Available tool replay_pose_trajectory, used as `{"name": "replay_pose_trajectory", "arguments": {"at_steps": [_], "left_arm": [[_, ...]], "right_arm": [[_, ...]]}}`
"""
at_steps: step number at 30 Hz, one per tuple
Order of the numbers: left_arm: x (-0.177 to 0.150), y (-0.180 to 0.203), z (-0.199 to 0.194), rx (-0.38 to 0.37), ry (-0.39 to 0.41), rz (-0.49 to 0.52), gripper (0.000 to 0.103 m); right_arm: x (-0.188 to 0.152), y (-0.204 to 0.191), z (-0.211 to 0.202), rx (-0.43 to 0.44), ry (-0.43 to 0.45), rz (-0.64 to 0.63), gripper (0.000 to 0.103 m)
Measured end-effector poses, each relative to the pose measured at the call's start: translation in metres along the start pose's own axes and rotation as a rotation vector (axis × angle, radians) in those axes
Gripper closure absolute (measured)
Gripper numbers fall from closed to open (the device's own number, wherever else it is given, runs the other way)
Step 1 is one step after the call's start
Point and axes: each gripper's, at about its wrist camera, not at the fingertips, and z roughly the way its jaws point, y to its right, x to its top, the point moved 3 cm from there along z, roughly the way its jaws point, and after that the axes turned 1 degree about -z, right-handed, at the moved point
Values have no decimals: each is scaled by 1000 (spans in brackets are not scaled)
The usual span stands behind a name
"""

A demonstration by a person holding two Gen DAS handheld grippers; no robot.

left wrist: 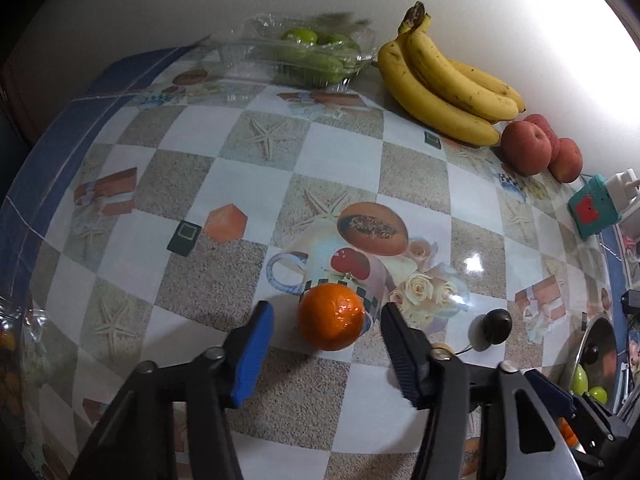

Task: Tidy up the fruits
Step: 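Close the right tool on the dark plum while the left tool grasps the orange, then lift and carry the plum in the right tool toward the bowl while the left tool carries the orange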

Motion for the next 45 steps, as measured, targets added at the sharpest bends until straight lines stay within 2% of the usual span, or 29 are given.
{"name": "replay_pose_trajectory", "arguments": {"at_steps": [2, 8, 23, 45], "left_arm": [[0, -1, 2, -3, -5, -4, 51], [2, 2, 3, -12, 2, 6, 60], [2, 3, 7, -11, 0, 3, 63], [1, 4, 5, -11, 14, -5, 64]], "right_arm": [[-1, -1, 3, -1, -10, -3, 53], [-5, -2, 8, -2, -32, -15, 60], [-6, -8, 9, 10, -37, -33, 76], [-5, -14, -5, 22, -9, -36, 76]]}}
